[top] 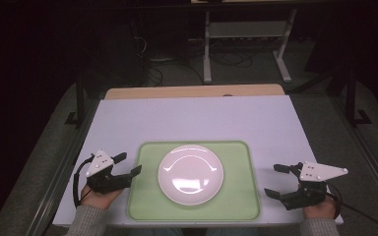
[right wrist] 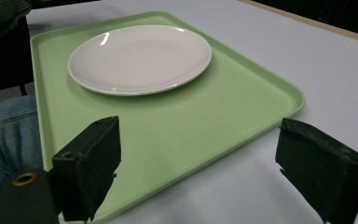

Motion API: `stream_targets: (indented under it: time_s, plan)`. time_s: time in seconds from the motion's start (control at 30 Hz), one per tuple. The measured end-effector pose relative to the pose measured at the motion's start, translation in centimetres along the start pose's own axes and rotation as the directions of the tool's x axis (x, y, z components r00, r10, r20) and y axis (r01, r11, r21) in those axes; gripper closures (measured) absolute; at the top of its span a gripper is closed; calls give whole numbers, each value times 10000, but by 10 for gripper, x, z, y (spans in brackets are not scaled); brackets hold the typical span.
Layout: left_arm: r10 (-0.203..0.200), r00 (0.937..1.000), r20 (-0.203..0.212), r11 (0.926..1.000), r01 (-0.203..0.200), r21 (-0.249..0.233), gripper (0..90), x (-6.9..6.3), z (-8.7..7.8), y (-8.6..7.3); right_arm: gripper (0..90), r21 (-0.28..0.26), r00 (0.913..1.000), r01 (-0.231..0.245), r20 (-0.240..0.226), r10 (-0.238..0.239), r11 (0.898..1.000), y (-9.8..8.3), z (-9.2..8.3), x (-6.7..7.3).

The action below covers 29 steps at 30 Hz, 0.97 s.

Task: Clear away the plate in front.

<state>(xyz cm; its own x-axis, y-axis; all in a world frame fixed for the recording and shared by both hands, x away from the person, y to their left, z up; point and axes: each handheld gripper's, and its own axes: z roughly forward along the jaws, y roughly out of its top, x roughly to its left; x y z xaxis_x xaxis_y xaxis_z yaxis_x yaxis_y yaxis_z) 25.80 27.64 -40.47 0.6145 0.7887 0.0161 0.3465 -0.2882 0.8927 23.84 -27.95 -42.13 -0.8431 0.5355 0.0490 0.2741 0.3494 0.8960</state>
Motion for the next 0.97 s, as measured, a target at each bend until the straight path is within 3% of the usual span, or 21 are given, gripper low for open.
stream_targets:
  time_s: [0.43,0.97]
  plan:
    - [405,9992,39,9987,-404,-306,267,6,-4,-12,132,491,10000,51,74,-55,9988,-2,3,-2]
    - [-123,9997,-196,9987,113,-496,234,14,-6,-17,132,722,9999,78,95,-85,9974,-2,7,-2]
